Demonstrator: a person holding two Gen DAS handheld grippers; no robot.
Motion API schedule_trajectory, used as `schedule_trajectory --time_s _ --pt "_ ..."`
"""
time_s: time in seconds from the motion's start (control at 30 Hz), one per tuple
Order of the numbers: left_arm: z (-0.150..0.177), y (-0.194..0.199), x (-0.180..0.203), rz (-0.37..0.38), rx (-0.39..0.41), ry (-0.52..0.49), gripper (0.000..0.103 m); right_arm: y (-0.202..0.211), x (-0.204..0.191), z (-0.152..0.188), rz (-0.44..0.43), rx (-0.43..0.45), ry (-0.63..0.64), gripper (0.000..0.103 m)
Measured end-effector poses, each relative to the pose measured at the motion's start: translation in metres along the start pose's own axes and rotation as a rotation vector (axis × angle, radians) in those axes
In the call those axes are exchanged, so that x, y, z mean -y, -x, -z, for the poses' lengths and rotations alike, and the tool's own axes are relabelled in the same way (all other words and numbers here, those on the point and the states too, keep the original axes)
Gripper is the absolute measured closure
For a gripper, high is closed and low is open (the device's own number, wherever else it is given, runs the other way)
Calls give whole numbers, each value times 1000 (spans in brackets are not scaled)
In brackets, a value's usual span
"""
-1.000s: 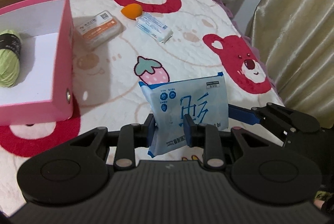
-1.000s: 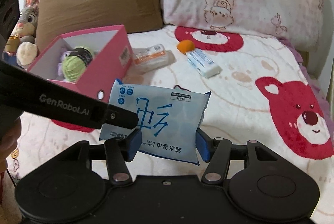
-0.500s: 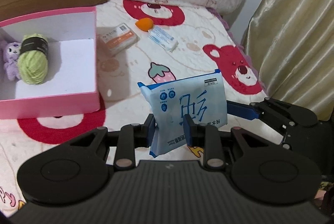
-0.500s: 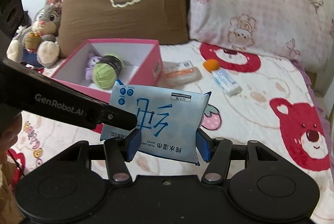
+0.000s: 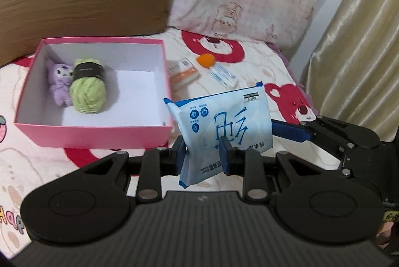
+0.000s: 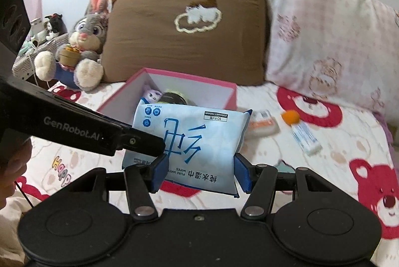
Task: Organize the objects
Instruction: 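Carry the wet wipes pack with the left tool over the pink box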
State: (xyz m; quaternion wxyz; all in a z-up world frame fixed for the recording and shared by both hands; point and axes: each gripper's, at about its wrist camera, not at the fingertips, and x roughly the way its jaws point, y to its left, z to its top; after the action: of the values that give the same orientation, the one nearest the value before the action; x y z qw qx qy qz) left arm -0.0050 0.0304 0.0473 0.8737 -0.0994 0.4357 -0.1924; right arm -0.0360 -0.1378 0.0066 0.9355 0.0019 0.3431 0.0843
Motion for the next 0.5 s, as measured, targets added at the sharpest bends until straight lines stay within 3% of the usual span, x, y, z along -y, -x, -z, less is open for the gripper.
schedule_trajectory --time_s 0.3,0.5 --pt "-5 31 -38 -36 77 59 76 -6 -37 -27 -39 57 75 43" --pt "-6 38 -66 -65 108 118 75 -19 -55 -45 -56 85 117 53"
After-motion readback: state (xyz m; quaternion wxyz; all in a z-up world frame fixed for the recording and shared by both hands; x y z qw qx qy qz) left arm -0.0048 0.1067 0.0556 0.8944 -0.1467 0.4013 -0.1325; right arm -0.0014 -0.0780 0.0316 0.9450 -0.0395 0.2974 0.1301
